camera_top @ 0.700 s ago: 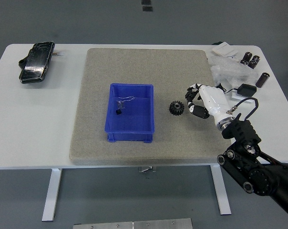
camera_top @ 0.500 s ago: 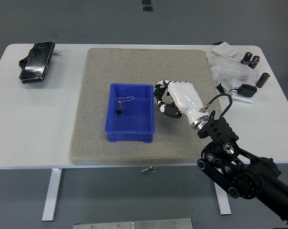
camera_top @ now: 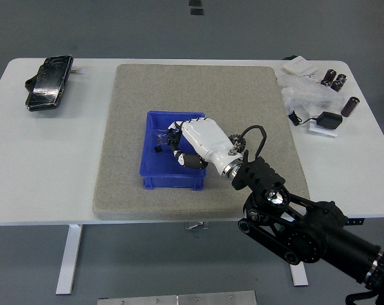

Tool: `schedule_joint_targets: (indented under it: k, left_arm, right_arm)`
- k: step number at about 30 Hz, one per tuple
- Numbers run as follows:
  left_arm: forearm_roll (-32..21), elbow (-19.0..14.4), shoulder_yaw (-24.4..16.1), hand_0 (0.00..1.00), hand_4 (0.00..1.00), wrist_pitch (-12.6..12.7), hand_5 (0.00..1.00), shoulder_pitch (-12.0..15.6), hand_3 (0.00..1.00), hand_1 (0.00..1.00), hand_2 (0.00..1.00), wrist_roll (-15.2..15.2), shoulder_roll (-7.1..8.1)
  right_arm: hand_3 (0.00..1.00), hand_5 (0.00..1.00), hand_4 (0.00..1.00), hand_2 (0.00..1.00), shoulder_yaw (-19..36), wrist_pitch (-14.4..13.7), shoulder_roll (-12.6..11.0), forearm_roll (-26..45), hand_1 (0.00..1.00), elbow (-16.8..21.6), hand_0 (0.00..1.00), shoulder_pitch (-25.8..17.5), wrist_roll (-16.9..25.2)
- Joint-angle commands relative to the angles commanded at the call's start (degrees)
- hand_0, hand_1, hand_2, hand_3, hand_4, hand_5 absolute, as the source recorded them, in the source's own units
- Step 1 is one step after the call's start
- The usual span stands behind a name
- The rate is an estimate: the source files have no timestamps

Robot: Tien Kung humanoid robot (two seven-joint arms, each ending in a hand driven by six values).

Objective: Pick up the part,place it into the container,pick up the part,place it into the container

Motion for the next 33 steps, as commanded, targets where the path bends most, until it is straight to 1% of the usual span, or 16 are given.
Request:
schedule_joint_targets:
  k: [1, 2, 7, 8, 10, 13, 14, 16, 17, 19, 20, 23, 25, 26, 29, 33]
  left_arm:
    - [0.0, 0.0, 0.0, 0.643, 0.688, 0.0, 0.238, 0.0, 0.610, 0.566, 0.565, 0.0, 0.00]
    - [0.0, 0.0, 0.0, 0.643, 0.688, 0.0, 0.238, -0.1, 0.610, 0.567, 0.565, 0.0, 0.01]
    - [0.0, 0.0, 0.0, 0.643, 0.688, 0.0, 0.238, -0.2, 0.610, 0.567, 0.565, 0.0, 0.04]
    - [0.0, 0.0, 0.1, 0.643, 0.688, 0.0, 0.238, -0.2, 0.610, 0.567, 0.565, 0.0, 0.04]
    - [0.0, 0.0, 0.1, 0.643, 0.688, 0.0, 0.238, -0.3, 0.610, 0.567, 0.565, 0.0, 0.04]
    - [0.0, 0.0, 0.1, 0.643, 0.688, 0.0, 0.238, -0.3, 0.610, 0.567, 0.565, -0.1, 0.00]
    - [0.0, 0.0, 0.1, 0.643, 0.688, 0.0, 0.238, -0.3, 0.610, 0.567, 0.565, -0.1, -0.02]
    - [0.0, 0.0, 0.1, 0.643, 0.688, 0.0, 0.238, -0.3, 0.610, 0.567, 0.565, -0.1, -0.05]
    - [0.0, 0.0, 0.2, 0.643, 0.688, 0.0, 0.238, -0.3, 0.610, 0.567, 0.565, 0.0, -0.07]
    - [0.0, 0.0, 0.2, 0.643, 0.688, 0.0, 0.238, -0.3, 0.610, 0.567, 0.565, 0.0, -0.10]
    - [0.0, 0.0, 0.2, 0.643, 0.687, 0.0, 0.239, -0.3, 0.611, 0.567, 0.565, 0.0, -0.10]
    - [0.1, 0.0, 0.1, 0.643, 0.687, 0.0, 0.239, -0.3, 0.611, 0.567, 0.565, -0.1, -0.11]
    - [0.1, 0.0, 0.1, 0.643, 0.687, 0.0, 0.239, -0.3, 0.611, 0.567, 0.565, -0.1, -0.14]
    - [0.2, 0.0, 0.1, 0.644, 0.688, 0.0, 0.239, -0.3, 0.611, 0.567, 0.565, -0.1, -0.16]
    - [0.4, 0.0, 0.1, 0.644, 0.688, -0.1, 0.239, -0.3, 0.611, 0.567, 0.565, -0.1, -0.19]
    - [0.5, 0.0, 0.1, 0.643, 0.687, -0.1, 0.239, -0.4, 0.610, 0.567, 0.565, -0.2, -0.15]
  right_arm:
    - [0.746, 0.388, 0.638, 0.828, -0.1, 0.2, 0.1, 0.2, 0.845, -0.1, 0.895, 0.0, -0.2]
    - [0.897, 0.487, 0.773, 0.917, -0.1, 0.3, 0.1, 0.5, 0.935, -0.1, 0.998, 0.1, -0.4]
    - [0.897, 0.487, 0.773, 0.917, -0.1, 1.0, 0.1, 1.6, 0.935, -0.3, 0.998, 0.1, -1.0]
    - [0.911, 0.492, 0.805, 0.920, 0.0, 0.9, 0.1, 2.0, 0.940, -0.3, 0.998, 0.0, -1.0]
    - [0.911, 0.492, 0.805, 0.920, 0.3, 0.4, 0.1, 2.9, 0.940, -0.1, 0.998, -0.2, -0.7]
    - [0.911, 0.492, 0.805, 0.920, 2.8, -1.8, -0.2, 6.1, 0.940, 0.8, 0.998, -1.3, 0.8]
    - [0.872, 0.491, 0.792, 0.840, 4.2, -2.7, -0.4, 7.5, 0.896, 1.2, 0.998, -1.9, 1.6]
    - [0.872, 0.491, 0.792, 0.840, 6.5, -4.3, -0.8, 9.5, 0.896, 1.3, 0.998, -2.9, 2.6]
    - [0.872, 0.491, 0.792, 0.840, 8.0, -4.9, -1.1, 10.5, 0.896, 0.8, 0.998, -3.4, 3.0]
    - [0.872, 0.491, 0.792, 0.840, 10.9, -5.5, -2.1, 11.8, 0.896, -1.3, 0.998, -3.9, 3.3]
    - [0.818, 0.444, 0.740, 0.797, 12.2, -5.5, -2.6, 12.2, 0.823, -2.5, 0.913, -3.9, 3.4]
    - [0.818, 0.444, 0.740, 0.797, 14.1, -5.2, -3.7, 13.2, 0.823, -5.9, 0.913, -4.1, 3.7]
    - [0.818, 0.444, 0.740, 0.797, 14.1, -4.9, -3.9, 13.6, 0.823, -8.2, 0.913, -4.3, 4.0]
    - [0.807, 0.421, 0.718, 0.793, 14.0, -4.8, -3.8, 13.6, 0.807, -9.3, 0.875, -4.4, 4.0]
    - [0.807, 0.421, 0.718, 0.793, 12.7, -4.2, -3.3, 13.5, 0.807, -12.5, 0.875, -4.3, 4.1]
    - [0.802, 0.422, 0.717, 0.789, 10.5, -3.7, -2.9, 13.2, 0.794, -14.5, 0.862, -3.8, 3.8]
